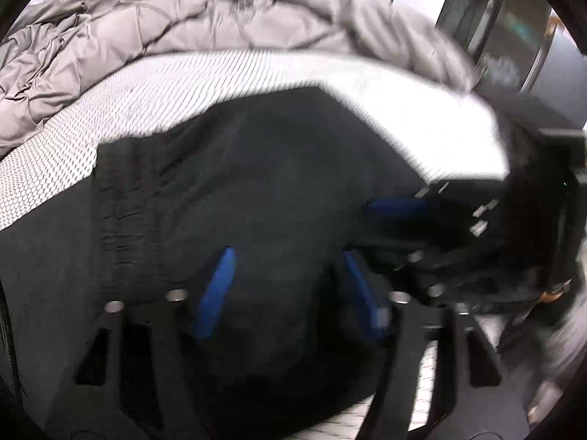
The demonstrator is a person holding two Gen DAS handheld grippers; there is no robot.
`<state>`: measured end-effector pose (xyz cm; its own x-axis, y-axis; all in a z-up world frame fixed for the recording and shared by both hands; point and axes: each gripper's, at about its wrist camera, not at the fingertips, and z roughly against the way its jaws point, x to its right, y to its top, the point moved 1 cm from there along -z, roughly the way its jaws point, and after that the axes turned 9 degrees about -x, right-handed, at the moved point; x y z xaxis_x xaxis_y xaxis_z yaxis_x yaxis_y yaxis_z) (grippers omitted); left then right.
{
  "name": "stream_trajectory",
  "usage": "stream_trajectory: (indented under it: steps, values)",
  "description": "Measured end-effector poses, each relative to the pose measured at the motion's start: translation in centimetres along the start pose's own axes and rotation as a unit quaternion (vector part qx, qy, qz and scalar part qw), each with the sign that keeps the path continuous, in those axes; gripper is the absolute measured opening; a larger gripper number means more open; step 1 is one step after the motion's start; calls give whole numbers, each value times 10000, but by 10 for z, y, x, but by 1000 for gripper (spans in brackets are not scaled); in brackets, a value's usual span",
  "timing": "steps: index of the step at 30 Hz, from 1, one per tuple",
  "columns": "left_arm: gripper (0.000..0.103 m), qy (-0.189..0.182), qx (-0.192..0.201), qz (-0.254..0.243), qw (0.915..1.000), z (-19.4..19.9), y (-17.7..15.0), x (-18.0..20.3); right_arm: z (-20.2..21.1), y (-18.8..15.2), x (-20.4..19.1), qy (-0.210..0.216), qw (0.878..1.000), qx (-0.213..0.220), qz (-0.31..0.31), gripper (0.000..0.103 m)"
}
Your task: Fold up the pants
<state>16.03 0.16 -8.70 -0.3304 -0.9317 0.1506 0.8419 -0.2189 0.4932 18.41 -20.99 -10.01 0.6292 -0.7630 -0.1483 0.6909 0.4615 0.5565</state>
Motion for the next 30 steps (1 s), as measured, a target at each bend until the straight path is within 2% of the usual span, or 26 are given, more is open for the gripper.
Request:
stream_trajectory:
  steps: [1,3,5,7,8,10,12,13,14,15,17,18,19,20,21,22,24,26,28,30]
  values:
    - [42,-13,-12,0,10000,-2,-1,-4,-14,1,-4,-202,9995,-179,183,41]
    - [42,-131,66,160,9998,7,-6,-16,-18,-10,-6,-583,9965,-217,550,41]
    - [42,-104,77,240,9996,15,-14,-26,-5,-16,15,-1110,9929,-195,377,41]
    - [42,-72,-24,168,9998,22,-21,-26,5,-24,34,-1268,9917,-139,179,41]
    - [43,101,11,135,9999,28,-24,-24,11,-29,43,-1330,9910,-108,96,44]
    - [45,240,212,185,9993,45,-26,-23,24,-30,53,-922,9957,-23,-118,44]
    - [54,106,618,217,9978,60,-18,-18,44,-25,56,-462,9977,354,-354,44]
    - [63,128,763,238,9967,60,-9,-14,50,-20,53,-333,9976,479,-366,44]
    - [65,179,786,232,9965,55,3,-10,48,-10,47,-302,9975,542,-349,45]
    - [65,196,726,221,9969,46,14,-7,46,-1,40,-309,9973,588,-304,46]
    - [65,156,288,206,9993,17,28,-7,33,13,26,-269,9983,473,-185,46]
    - [63,201,99,266,9994,5,32,-10,19,22,22,-270,9990,330,-124,46]
    - [57,244,-32,358,9991,-3,33,-14,5,27,18,-282,9995,113,-75,46]
    - [51,224,-58,406,9989,-7,33,-20,-13,32,16,-235,9996,-139,-32,46]
    - [50,115,-26,440,9990,-5,31,-27,-23,31,17,-233,9993,-293,30,46]
    - [49,-25,14,501,9987,-1,28,-34,-31,30,17,-377,9983,-424,128,46]
    - [47,-220,87,621,9978,6,23,-44,-31,24,27,-909,9947,-420,252,46]
    - [47,-110,94,615,9980,13,18,-45,-21,19,47,-1442,9888,-387,93,46]
    - [48,232,77,664,9975,22,16,-39,-15,14,64,-1593,9864,-372,-160,52]
    - [48,225,311,640,9972,38,15,-33,-1,11,74,-1315,9901,-211,-445,52]
